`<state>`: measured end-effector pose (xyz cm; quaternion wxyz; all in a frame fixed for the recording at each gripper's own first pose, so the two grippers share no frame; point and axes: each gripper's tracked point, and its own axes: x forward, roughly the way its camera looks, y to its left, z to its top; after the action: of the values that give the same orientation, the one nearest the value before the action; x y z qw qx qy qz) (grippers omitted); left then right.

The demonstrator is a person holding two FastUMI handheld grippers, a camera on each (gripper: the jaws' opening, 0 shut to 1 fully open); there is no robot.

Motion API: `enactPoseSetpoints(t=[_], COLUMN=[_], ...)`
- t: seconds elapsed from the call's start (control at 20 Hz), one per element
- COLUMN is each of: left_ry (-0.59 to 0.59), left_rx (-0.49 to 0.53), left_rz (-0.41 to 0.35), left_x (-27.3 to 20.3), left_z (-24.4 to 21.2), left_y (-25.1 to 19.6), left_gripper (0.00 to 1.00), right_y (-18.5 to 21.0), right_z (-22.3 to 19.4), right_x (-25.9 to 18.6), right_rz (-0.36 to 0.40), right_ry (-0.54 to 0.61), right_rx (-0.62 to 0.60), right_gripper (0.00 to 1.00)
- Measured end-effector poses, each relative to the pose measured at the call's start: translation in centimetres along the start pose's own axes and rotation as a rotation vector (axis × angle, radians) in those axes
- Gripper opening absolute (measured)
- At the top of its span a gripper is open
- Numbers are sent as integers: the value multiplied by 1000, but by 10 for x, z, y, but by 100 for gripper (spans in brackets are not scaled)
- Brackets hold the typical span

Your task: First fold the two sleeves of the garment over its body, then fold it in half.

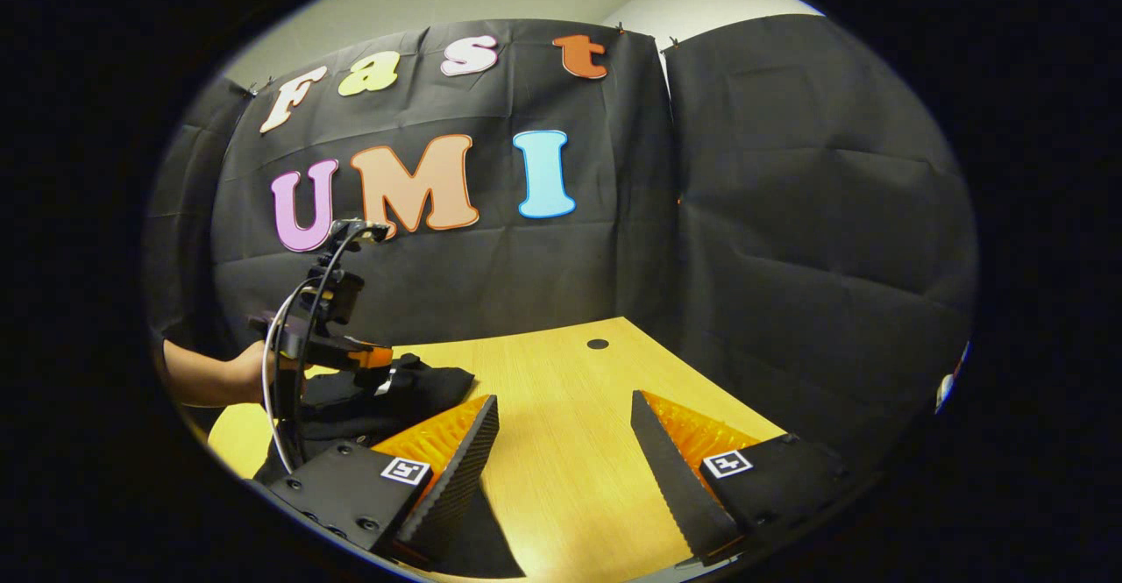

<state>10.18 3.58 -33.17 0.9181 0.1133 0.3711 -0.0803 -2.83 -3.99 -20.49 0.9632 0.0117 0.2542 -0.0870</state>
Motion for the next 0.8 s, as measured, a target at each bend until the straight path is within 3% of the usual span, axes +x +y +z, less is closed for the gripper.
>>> enactPoseSetpoints(t=[0.05, 0.1, 0.15, 0.25, 0.4, 0.5, 0.55, 0.6, 0.65, 0.8], left_ry=[-43, -84, -128, -174, -237, -283, -299, -300, -293, -261], left_rx=[-57, -93, -84, -11, -26, -91, -121, -133, -137, -134], left_rz=[-39, -53, -16, 58, 129, 168, 189, 206, 241, 324], left_x=[0, -6, 2, -27, -66, -103, -124, -142, -164, -220], left_z=[11, 26, 36, 56, 67, 64, 55, 44, 26, -28], left_y=[-14, -21, -20, -3, 6, 17, 26, 34, 46, 75], left_gripper=[0, 24, 47, 94, 94, 94, 94, 93, 93, 93], right_y=[-2, -2, 0, 6, 20, 29, 31, 36, 42, 48], right_z=[0, 1, 4, 10, 13, 14, 12, 9, 10, -1], right_x=[3, 6, 8, 9, 17, 23, 27, 24, 21, 15], right_rz=[5, 18, 36, 98, 215, 274, 288, 303, 318, 297], right_ry=[8, 17, 15, 1, -12, -17, -1, 5, 1, -3], right_rx=[-10, -28, -51, -87, -140, -159, -163, -156, -150, -150], right_gripper=[97, 96, 97, 97, 93, 97, 93, 97, 94, 97])
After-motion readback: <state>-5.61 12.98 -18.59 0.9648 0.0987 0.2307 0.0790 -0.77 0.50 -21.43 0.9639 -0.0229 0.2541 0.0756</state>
